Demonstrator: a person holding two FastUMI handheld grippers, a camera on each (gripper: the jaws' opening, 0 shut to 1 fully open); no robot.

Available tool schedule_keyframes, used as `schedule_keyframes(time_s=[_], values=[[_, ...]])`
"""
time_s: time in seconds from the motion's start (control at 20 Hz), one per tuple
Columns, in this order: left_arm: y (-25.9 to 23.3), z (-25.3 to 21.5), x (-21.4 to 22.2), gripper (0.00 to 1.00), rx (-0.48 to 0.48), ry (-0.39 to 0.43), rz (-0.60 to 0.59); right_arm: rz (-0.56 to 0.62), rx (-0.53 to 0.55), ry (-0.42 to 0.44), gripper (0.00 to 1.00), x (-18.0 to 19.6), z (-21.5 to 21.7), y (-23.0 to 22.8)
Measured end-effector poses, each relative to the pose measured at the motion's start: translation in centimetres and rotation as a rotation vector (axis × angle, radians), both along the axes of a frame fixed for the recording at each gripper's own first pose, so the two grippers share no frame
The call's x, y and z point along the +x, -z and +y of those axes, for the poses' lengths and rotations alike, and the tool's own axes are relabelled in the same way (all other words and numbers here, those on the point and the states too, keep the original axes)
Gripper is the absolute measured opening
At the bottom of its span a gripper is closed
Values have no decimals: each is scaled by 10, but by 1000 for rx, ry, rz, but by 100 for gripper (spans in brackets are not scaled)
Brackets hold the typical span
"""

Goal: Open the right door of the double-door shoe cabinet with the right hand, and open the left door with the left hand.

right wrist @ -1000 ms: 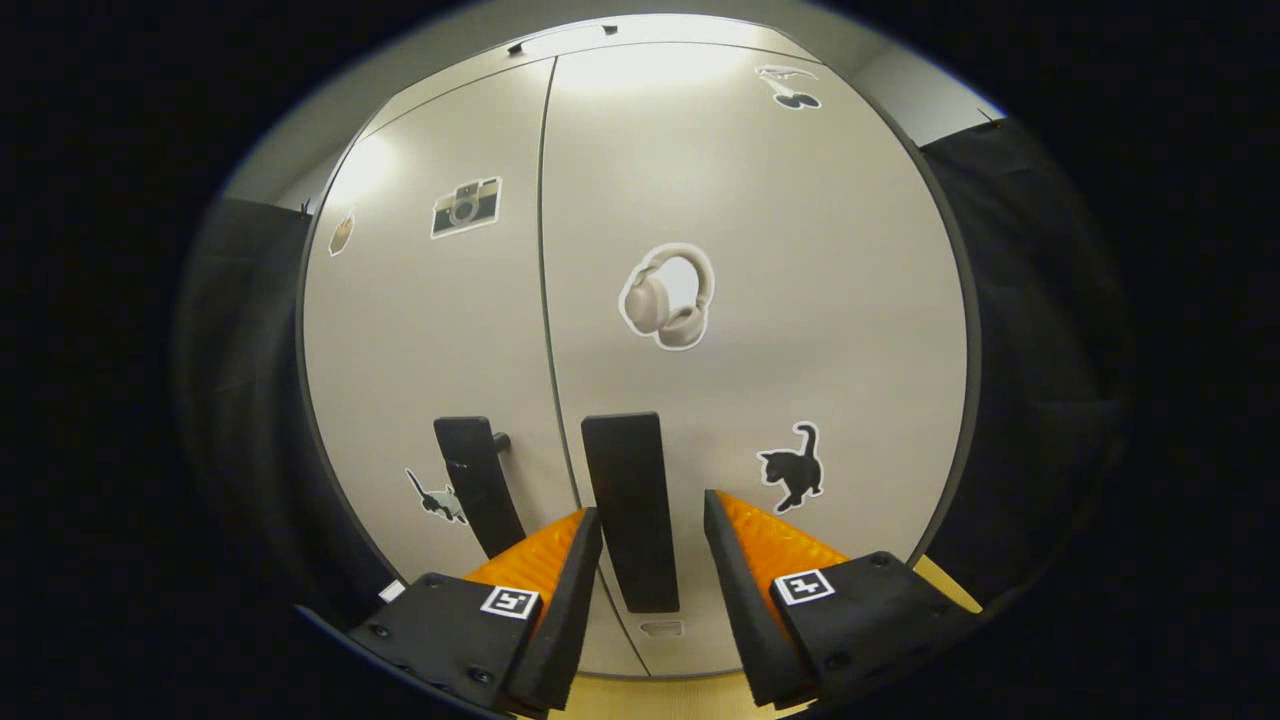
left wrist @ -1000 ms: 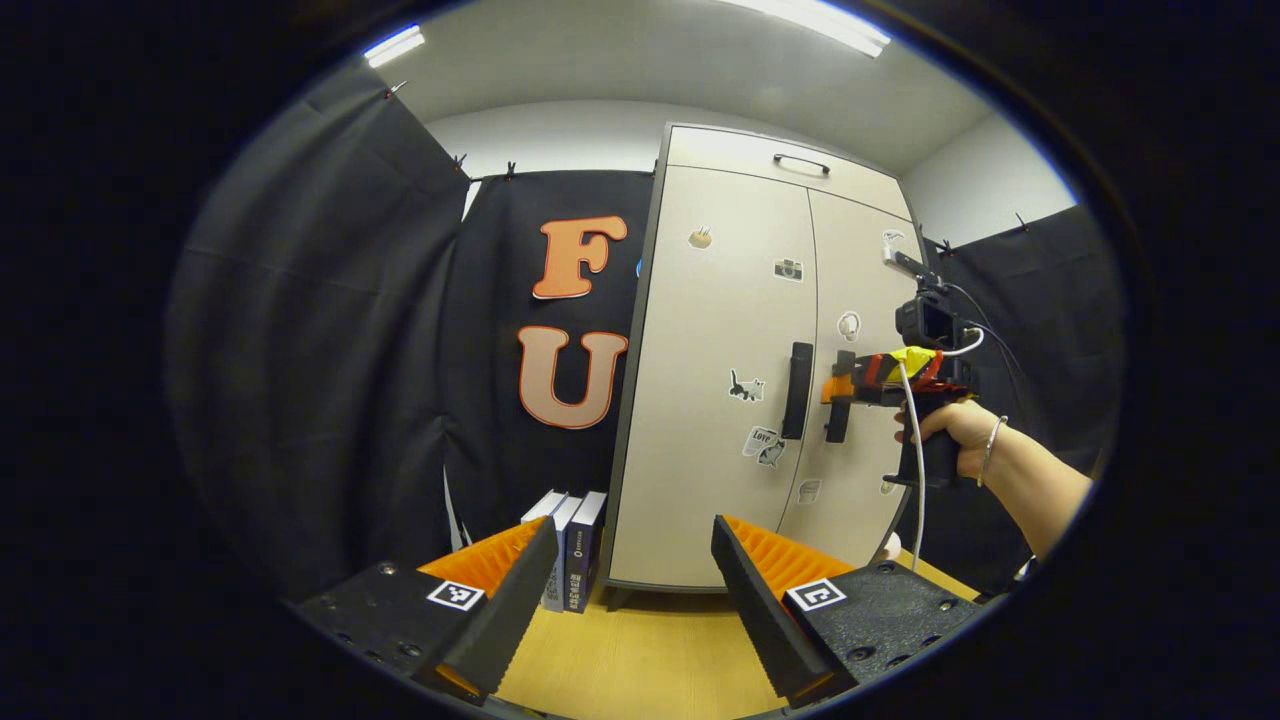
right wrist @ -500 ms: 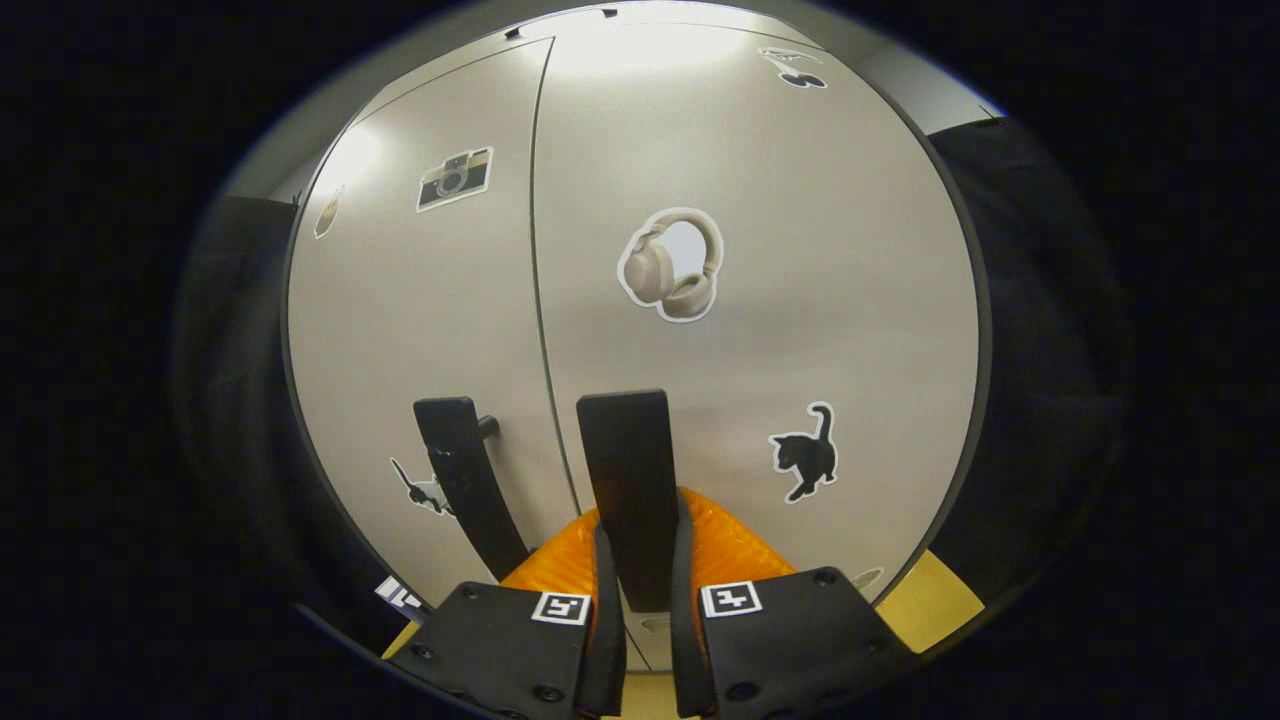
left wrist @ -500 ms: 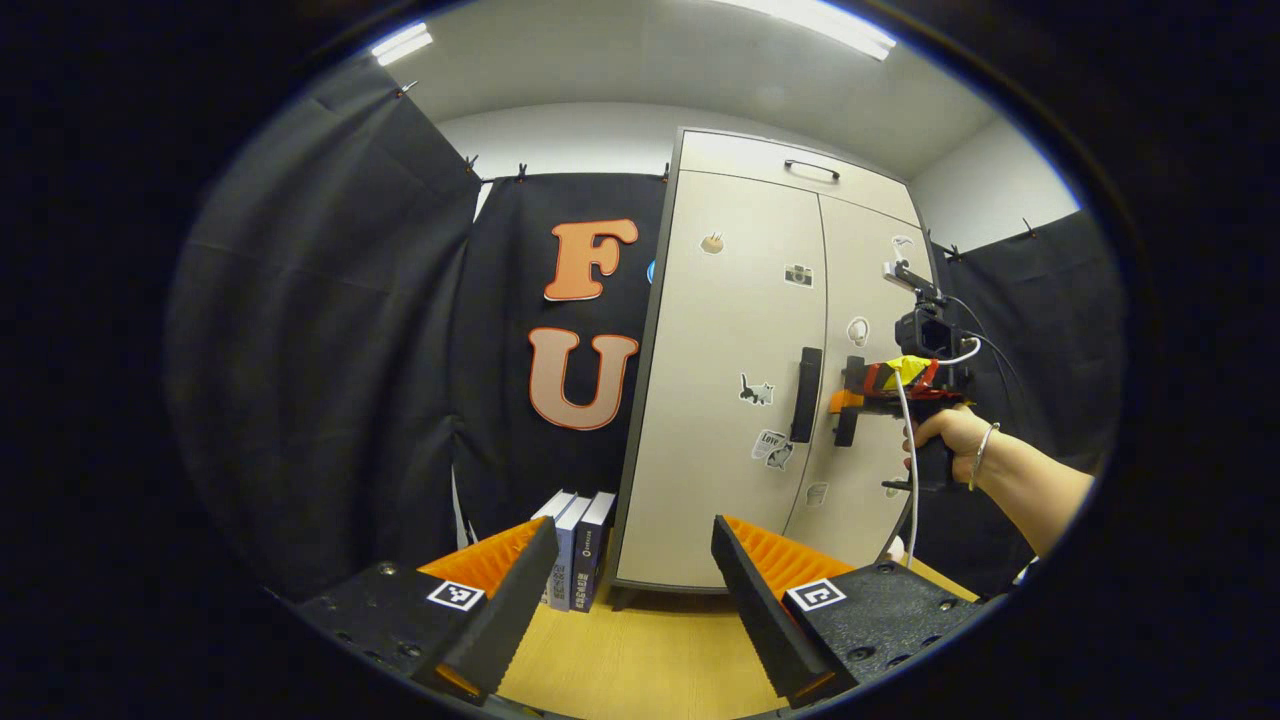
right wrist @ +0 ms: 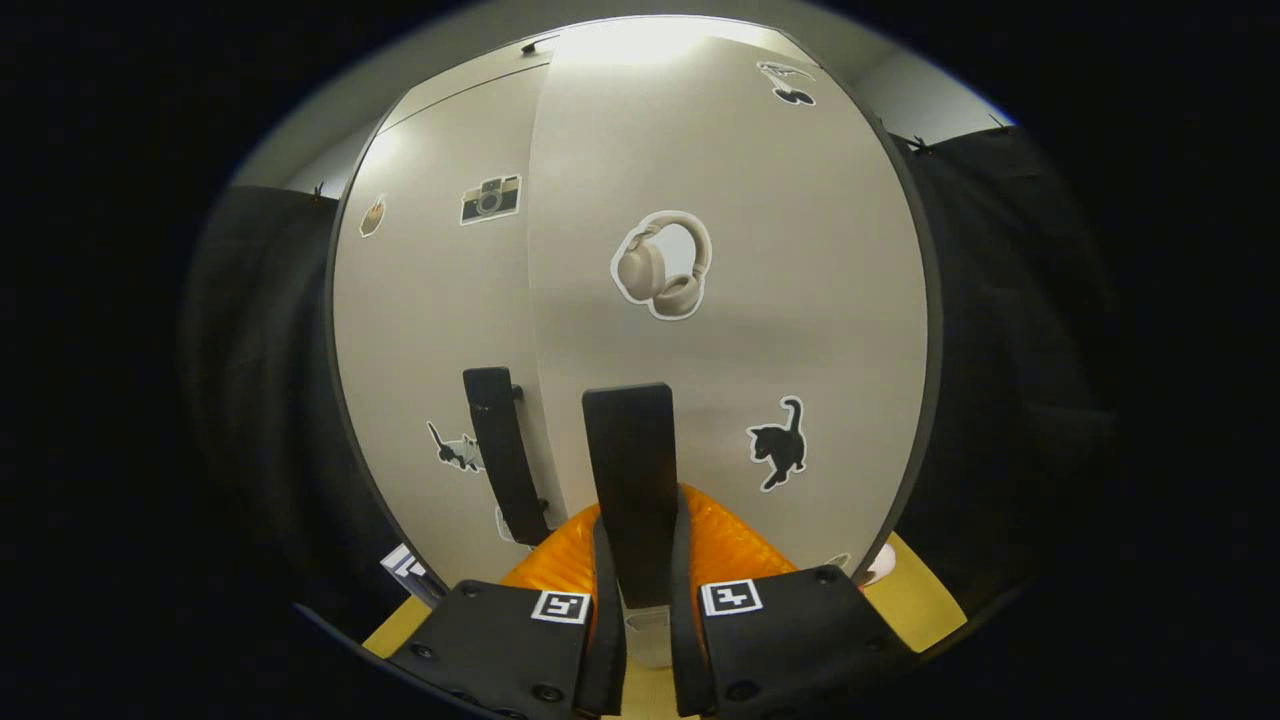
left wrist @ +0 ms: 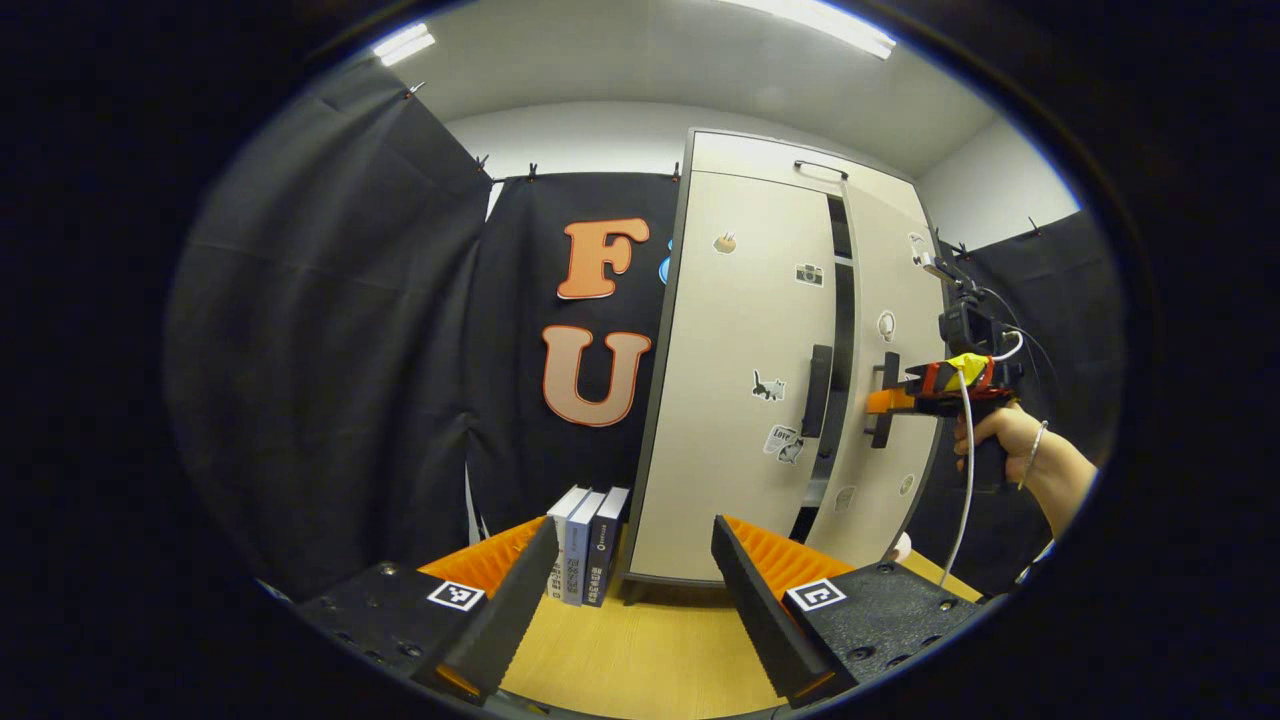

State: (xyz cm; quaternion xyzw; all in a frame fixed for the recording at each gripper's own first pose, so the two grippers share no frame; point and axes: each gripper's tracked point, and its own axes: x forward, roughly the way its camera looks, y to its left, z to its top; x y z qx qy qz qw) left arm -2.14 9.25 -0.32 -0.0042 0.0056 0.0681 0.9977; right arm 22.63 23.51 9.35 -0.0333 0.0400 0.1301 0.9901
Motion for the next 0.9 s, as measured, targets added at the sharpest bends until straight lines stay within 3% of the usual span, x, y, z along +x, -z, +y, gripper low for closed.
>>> schedule_keyframes(time_s=[0.2, 0.4, 0.45, 0.55, 0.85, 0.9], values=[[-5, 2, -5, 92, 7, -11, -14, -7, 5, -1, 27, -9, -8, -1], [-8, 3, -7, 95, -3, -16, -24, -29, 23, -19, 27, -11, -14, -2], [-6, 4, -8, 95, -2, -19, -24, -22, 37, -27, 18, -19, -15, -3], [-8, 4, -11, 95, -4, -22, -28, -10, 49, -25, 18, -25, -20, -3], [-13, 5, -14, 92, -1, -32, -41, -44, -12, 20, 17, -32, -42, -4], [-11, 4, -13, 95, -6, -28, -40, -53, -23, 35, 17, -35, -50, -5]])
